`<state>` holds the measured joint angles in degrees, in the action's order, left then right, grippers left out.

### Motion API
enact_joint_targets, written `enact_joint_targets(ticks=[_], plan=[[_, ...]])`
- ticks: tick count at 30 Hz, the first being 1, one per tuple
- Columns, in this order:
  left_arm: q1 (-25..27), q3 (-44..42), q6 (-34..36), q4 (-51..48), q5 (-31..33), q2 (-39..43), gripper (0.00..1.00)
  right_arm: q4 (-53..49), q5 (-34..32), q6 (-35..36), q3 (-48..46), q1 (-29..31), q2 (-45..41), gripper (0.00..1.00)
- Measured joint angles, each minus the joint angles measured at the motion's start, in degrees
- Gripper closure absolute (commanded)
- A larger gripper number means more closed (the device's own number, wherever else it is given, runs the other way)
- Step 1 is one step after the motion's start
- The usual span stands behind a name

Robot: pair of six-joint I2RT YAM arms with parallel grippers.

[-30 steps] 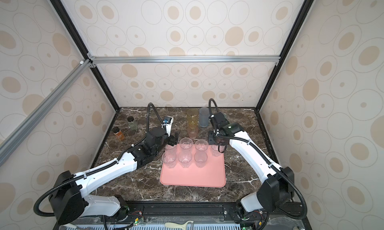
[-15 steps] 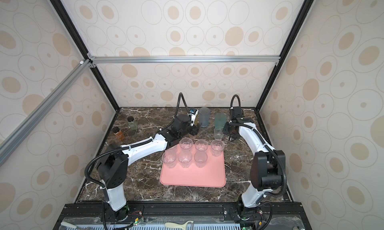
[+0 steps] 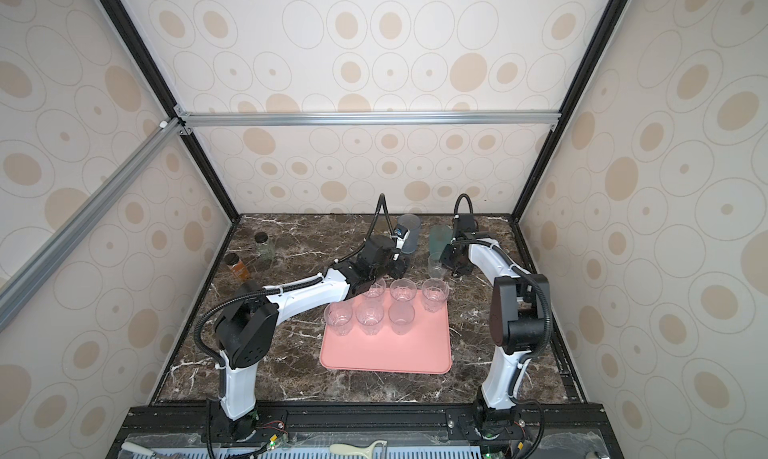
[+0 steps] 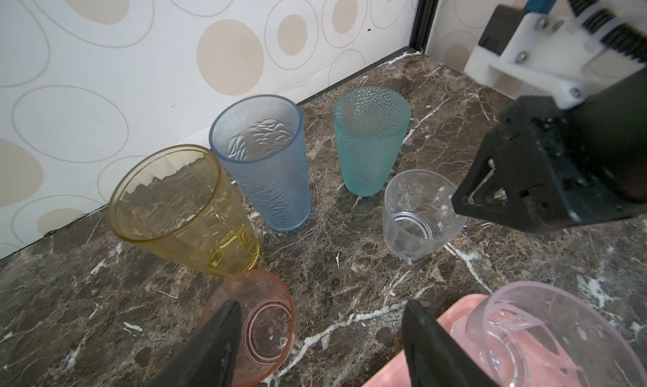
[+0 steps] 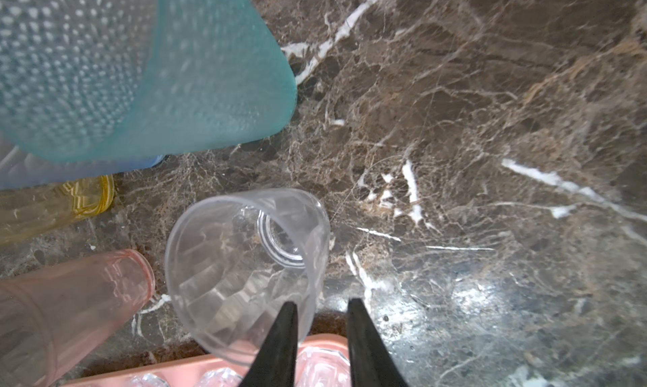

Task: Place the glasses into the tray
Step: 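Grasp the clear glass beside the teal glass with the right gripper, then carry the clear glass over the pink tray with the right gripper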

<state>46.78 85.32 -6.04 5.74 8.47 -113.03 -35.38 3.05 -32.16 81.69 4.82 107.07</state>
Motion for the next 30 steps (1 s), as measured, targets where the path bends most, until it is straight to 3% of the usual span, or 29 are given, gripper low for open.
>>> enact_joint_targets(ticks=[8, 17, 30], plan=[[0.0, 0.07, 0.17, -0.22, 0.07, 0.0, 0.28, 0.35, -0.92, 1.97, 0.35, 0.33, 1.18, 0.95], [0.0, -0.55, 0.94, -0.44, 1.01, 2.19, 0.28, -3.67, -3.78, 5.11, 0.63, 0.63, -4.24, 0.98], [0.0, -5.29, 2.51, 0.17, 5.79, 16.33, 0.28, -13.07, -6.62, 9.55, 2.6, 0.76, -21.27, 1.0]])
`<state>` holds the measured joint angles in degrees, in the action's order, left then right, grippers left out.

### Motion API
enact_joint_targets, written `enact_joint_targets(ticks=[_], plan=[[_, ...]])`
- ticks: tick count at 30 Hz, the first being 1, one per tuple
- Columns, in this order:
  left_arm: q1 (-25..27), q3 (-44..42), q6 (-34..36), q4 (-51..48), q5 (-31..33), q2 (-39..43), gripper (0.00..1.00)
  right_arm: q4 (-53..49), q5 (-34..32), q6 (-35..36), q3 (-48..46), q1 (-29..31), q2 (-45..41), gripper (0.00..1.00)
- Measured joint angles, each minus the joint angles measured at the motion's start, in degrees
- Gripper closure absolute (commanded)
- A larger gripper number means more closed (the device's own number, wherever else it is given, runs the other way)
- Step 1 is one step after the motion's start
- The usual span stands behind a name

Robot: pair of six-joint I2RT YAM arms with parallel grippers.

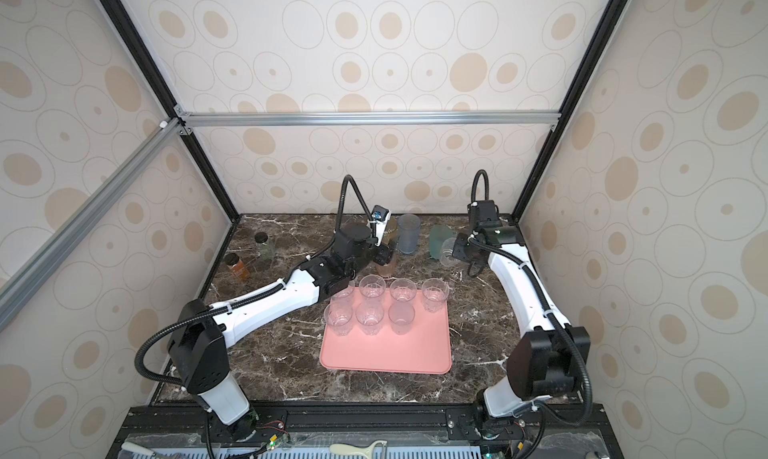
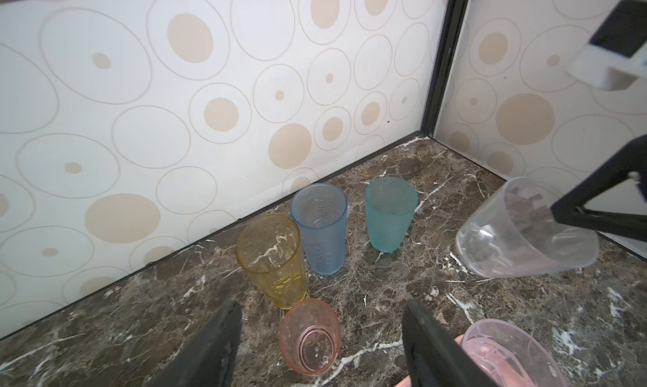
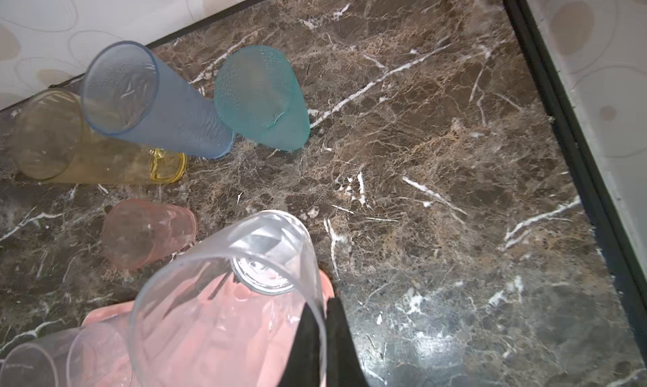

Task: Place the glasses into the tray
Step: 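Carry the clear glass over the pink tray with the right gripper, then lower the clear glass onto the tray edge and open the right gripper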

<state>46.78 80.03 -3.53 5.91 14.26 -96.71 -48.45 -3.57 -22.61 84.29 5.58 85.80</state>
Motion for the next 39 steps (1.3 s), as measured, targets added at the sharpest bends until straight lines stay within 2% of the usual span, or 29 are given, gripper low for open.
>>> enact_joint_targets(ticks=[10, 17, 21, 28, 39], plan=[[0.0, -8.22, 0.42, -0.22, 3.69, 6.64, 0.27, -9.44, -0.59, 0.76, -3.21, 2.45, -10.21, 1.0], [0.0, -15.19, 0.37, -0.46, 5.6, 12.26, 0.26, -17.0, -2.4, -0.44, -10.56, 2.99, -17.18, 1.0], [0.0, -18.16, 0.33, -0.39, 6.51, 14.21, 0.25, -18.73, -2.93, -2.75, -16.11, 6.88, -19.98, 1.0], [-0.33, -21.29, -0.22, -0.31, 6.67, 14.34, 0.25, -14.32, -2.73, -6.69, -24.72, 14.78, -18.34, 1.0], [-1.44, -23.54, -0.79, 0.09, 6.64, 15.19, 0.24, -4.0, -2.93, -8.02, -28.06, 17.62, -9.09, 1.0]])
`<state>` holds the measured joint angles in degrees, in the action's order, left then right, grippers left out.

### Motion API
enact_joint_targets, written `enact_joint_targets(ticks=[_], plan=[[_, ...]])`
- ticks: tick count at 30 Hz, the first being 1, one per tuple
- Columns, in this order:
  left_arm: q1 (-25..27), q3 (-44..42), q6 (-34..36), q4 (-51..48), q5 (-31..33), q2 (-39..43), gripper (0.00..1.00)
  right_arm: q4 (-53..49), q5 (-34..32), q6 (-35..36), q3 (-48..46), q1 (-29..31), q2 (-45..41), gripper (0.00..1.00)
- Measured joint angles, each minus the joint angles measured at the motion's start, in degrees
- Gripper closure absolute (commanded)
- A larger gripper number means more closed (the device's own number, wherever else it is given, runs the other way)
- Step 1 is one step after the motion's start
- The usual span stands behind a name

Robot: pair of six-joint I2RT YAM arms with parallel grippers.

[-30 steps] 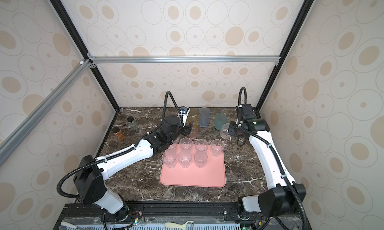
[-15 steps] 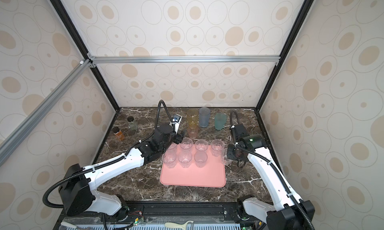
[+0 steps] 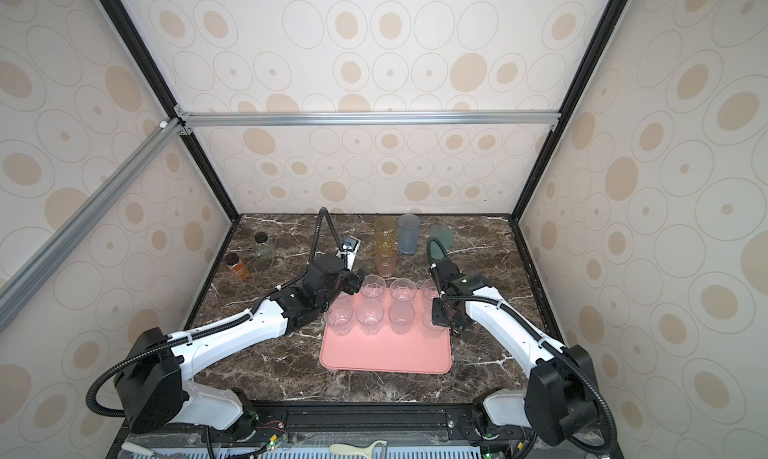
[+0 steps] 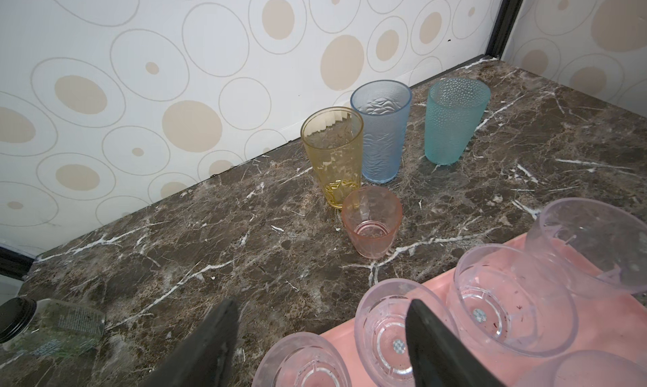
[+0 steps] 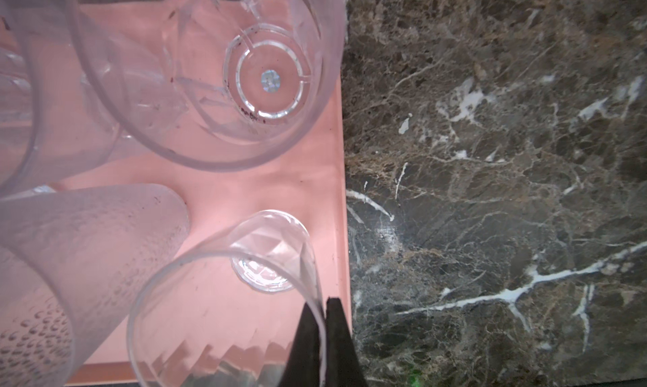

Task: Place the glasses into the tray
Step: 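Lower the clear glass onto the tray edge and open the right gripper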

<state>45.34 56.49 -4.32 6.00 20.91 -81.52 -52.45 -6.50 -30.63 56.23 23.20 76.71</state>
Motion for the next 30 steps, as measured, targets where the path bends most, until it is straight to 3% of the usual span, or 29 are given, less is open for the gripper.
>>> enact_joint_targets(ticks=[16, 23, 30], plan=[[-0.72, 0.0, -0.17, 0.76, -0.24, 0.0, 0.24, 3.23, -2.93, 1.6, 0.07, 0.04, 5.16, 1.0], [-0.92, 0.0, -0.17, 0.76, -0.24, 0.0, 0.24, 3.1, -3.32, 2.34, 0.72, 0.04, 5.66, 0.74], [-1.66, 0.09, 0.42, 0.46, 0.87, 0.0, 0.21, -2.8, -4.31, 4.35, 9.4, 0.04, 5.57, 0.68]])
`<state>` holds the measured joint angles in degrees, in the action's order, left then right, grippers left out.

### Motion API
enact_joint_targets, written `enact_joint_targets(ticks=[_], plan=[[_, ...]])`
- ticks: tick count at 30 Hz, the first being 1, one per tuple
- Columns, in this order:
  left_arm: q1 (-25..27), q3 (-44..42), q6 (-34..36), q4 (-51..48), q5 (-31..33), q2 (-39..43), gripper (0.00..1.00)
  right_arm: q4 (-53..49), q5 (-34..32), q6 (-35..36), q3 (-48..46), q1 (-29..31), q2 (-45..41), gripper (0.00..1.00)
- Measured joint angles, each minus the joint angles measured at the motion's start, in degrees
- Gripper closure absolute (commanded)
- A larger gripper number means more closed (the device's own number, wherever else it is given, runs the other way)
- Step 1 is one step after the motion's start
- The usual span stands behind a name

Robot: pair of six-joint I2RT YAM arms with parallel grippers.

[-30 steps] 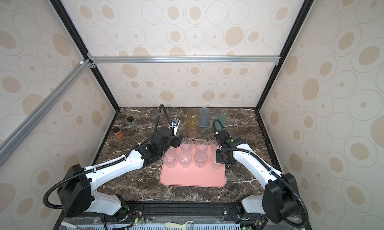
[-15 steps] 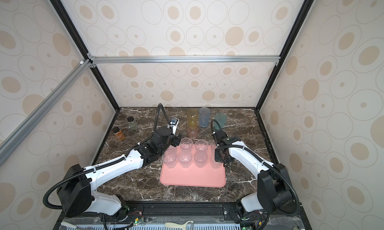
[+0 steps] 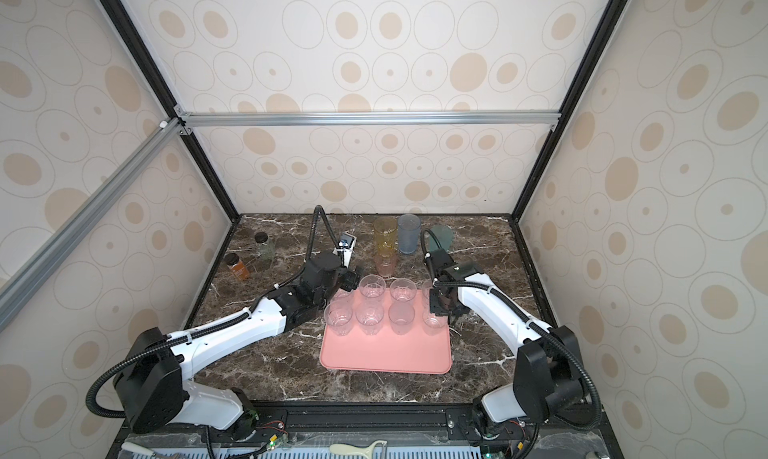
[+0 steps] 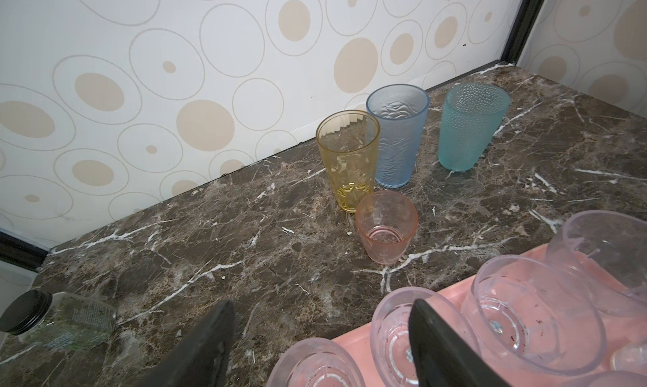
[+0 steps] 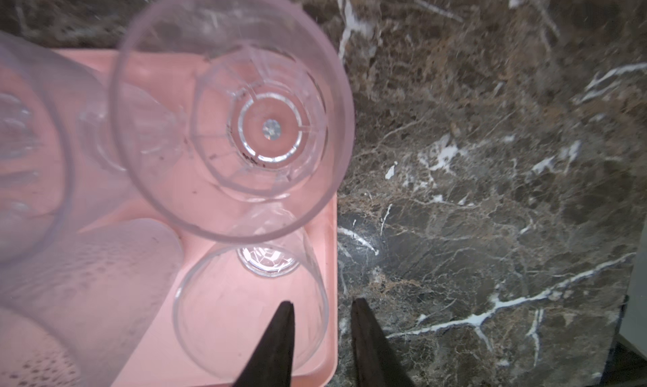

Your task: Place the glasses into the tray

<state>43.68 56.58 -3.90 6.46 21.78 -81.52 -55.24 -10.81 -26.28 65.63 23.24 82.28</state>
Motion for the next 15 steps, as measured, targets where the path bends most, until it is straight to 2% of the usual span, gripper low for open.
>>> enact_joint_targets(ticks=[4, 10, 13, 15], plan=[[-1.49, 1.53, 0.96, -1.9, 1.01, -0.09, 0.21, -1.38, -0.35, 0.96, 8.24, -0.22, 0.07, 0.67], [-6.4, 9.31, 1.57, -5.42, 1.84, -2.23, 0.21, 1.31, 2.73, 0.46, 19.28, -3.21, 4.2, 0.68], [-9.53, 11.78, 0.52, -5.64, -0.85, -3.52, 0.26, 4.52, 4.59, -1.57, 22.56, -4.35, 8.7, 0.68], [-12.33, 13.77, -1.33, -5.86, -5.25, -5.46, 0.31, 7.04, 6.23, -3.1, 23.91, -4.48, 11.65, 0.69]])
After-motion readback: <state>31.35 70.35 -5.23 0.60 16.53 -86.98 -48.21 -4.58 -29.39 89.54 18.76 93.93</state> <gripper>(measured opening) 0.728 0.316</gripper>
